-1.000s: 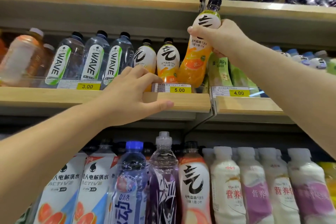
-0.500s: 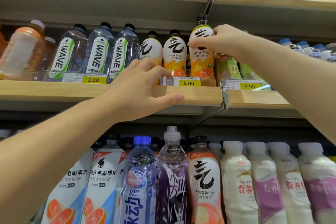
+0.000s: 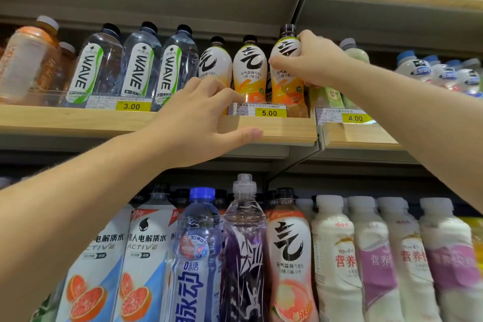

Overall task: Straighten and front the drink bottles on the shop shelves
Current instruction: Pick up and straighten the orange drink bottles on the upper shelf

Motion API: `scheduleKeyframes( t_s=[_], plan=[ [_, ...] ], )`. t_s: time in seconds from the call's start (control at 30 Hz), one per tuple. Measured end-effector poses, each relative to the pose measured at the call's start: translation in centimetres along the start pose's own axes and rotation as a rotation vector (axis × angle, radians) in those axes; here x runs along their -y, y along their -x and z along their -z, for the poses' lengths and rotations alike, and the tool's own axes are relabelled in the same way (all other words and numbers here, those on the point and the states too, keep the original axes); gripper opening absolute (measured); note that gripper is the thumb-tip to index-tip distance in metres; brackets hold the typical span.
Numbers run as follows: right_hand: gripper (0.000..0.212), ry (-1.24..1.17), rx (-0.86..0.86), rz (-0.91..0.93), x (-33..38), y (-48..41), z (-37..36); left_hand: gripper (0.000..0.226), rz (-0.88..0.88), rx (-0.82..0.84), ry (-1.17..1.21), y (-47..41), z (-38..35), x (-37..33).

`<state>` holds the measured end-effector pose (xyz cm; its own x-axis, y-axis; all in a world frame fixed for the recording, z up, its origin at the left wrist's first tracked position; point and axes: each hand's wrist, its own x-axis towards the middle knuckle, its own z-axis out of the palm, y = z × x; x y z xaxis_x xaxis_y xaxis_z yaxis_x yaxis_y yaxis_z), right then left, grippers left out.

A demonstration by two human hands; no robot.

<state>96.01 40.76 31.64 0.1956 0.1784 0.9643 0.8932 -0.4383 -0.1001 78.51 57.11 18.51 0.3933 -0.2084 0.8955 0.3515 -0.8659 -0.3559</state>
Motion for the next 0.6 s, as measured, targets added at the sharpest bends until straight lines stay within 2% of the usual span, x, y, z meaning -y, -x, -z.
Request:
scheduleKeyframes(
  t_s=[0.2,0.43,0.6],
  plan=[
    [0.085,0.143,-0.067,0.044,0.1,-0.1,-1.1,0.091,0.003,0.008,0.001,0.0,0.1,0.0],
    [0.079,0.201,-0.13,0.08,0.1,0.2,-2.0,0.09,0.006,0.041,0.021,-0.1,0.2,0.1],
    [0.076,0.242,-0.105,0.111,0.3,0.7,-1.6,0.092,0.022,0.047,0.019,-0.1,0.3,0.0]
  ],
)
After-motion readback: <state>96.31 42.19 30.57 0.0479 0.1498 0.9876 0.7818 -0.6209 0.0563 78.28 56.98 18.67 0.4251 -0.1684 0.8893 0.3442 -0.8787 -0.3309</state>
